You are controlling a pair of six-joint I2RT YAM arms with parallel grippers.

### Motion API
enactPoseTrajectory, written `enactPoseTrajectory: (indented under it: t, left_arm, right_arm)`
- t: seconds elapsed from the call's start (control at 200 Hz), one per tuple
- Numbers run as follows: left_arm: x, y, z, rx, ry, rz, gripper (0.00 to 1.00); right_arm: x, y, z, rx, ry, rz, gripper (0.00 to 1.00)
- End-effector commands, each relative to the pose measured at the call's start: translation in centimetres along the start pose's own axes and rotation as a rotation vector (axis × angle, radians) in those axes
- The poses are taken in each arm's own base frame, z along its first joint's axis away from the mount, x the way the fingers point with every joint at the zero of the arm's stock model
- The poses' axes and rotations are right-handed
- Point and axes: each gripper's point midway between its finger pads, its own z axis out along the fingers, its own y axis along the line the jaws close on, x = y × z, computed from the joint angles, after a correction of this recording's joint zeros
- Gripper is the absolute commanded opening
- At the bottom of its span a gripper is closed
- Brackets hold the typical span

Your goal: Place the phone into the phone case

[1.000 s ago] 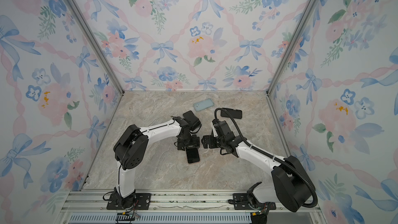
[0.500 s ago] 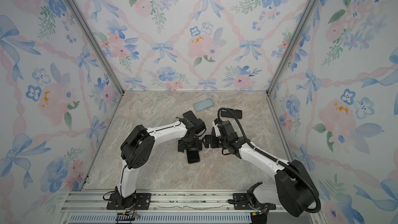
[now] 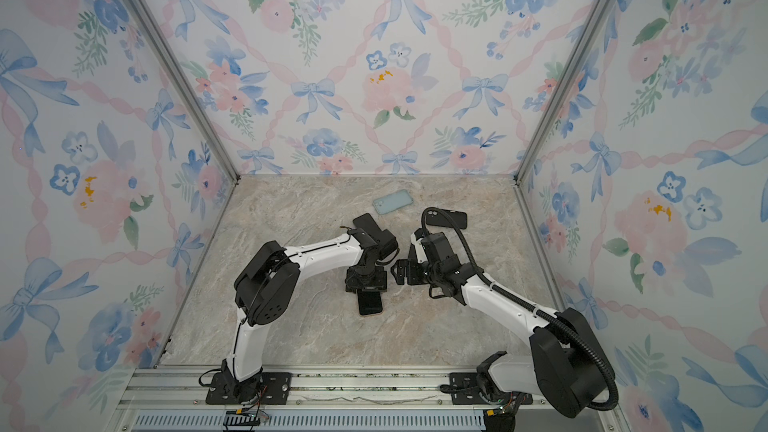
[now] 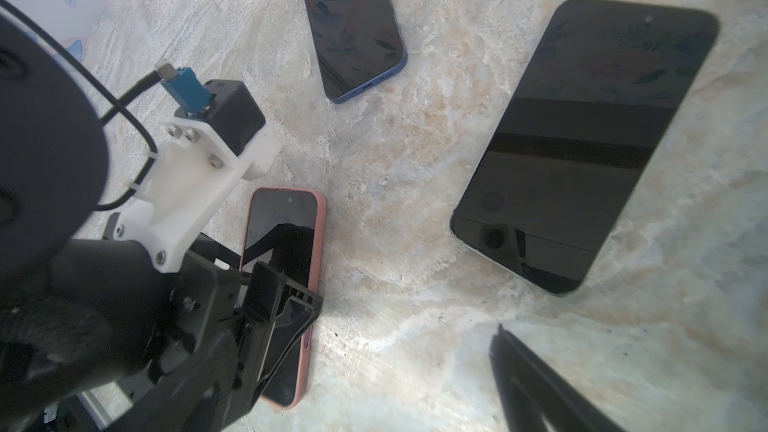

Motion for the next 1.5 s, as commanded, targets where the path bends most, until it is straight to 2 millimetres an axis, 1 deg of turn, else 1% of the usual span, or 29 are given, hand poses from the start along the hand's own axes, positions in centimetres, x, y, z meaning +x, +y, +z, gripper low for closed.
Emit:
enactPoseTrajectory:
  t: [0.0, 0.075, 0.175, 0.25, 0.365, 0.525, 0.625, 0.69, 0.775, 0.87, 1.04, 1.09, 1.245, 1.345, 1.425, 1.495]
  left_arm:
    - [-1.4, 2.5, -0.3, -0.057, -0.024, 0.023, 0.70]
    - [-2.1, 3.4, -1.0, -0.054, -0.038, 0.036, 0.68]
    - [-3.2, 5.3, -2.0, -0.047, -0.052, 0.042, 0.68]
    - [-3.9, 6.9, -2.5, -0.031, -0.047, 0.047, 0.67]
    - [-5.0, 10.1, -3.1, -0.025, -0.036, 0.068, 0.67]
    - [-6.8, 14.6, -2.5, -0.027, -0.004, 0.047, 0.67]
    - [-8.3, 16.4, -2.3, -0.054, -0.017, 0.047, 0.66]
    - [-9.2, 16.9, -2.0, -0.044, -0.010, 0.060, 0.66]
    - [-10.5, 17.4, -2.1, -0.037, -0.025, 0.072, 0.65]
    - [-11.2, 18.1, -2.1, -0.076, -0.036, 0.123, 0.64]
    - [-10.8, 19.6, -1.5, -0.080, -0.001, 0.148, 0.62]
    - [-10.9, 20.3, -1.3, -0.102, 0.003, 0.146, 0.62]
    - [-11.1, 21.5, -0.8, -0.108, 0.015, 0.120, 0.63]
    - [-10.9, 21.7, -0.2, -0.108, 0.032, 0.104, 0.64]
    - [-10.8, 21.4, 0.2, -0.097, 0.044, 0.097, 0.65]
    - [-10.7, 21.4, 0.3, -0.101, 0.045, 0.091, 0.67]
  right_arm:
    - [-0.4, -0.6, -0.1, 0.042, 0.013, 0.023, 0.97]
    - [-0.4, -0.8, -0.1, 0.060, 0.023, 0.025, 0.97]
    - [-0.7, -0.8, -0.1, 0.071, 0.029, 0.031, 0.97]
    - [-0.8, -0.5, -0.1, 0.079, 0.030, 0.027, 0.97]
    - [-1.0, 0.2, -0.1, 0.098, 0.028, 0.005, 0.97]
    - [-0.9, 1.3, 0.0, 0.094, 0.028, -0.010, 0.97]
    - [-1.1, 2.1, 0.0, 0.088, 0.031, -0.027, 0.97]
    - [-1.3, 2.5, 0.0, 0.090, 0.035, -0.043, 0.97]
    - [-1.6, 2.9, -0.3, 0.092, 0.039, -0.060, 0.97]
    - [-1.7, 3.2, -0.6, 0.091, 0.031, -0.069, 0.97]
    - [-1.3, 2.9, -1.1, 0.100, 0.028, -0.070, 0.97]
    - [-1.2, 2.7, -1.2, 0.105, 0.028, -0.070, 0.97]
    - [-1.2, 2.5, -1.4, 0.112, 0.025, -0.070, 0.97]
    - [-1.2, 2.5, -1.5, 0.115, 0.023, -0.072, 0.97]
    - [-1.3, 2.5, -1.4, 0.119, 0.025, -0.072, 0.97]
    - [-1.3, 2.5, -1.4, 0.120, 0.026, -0.072, 0.97]
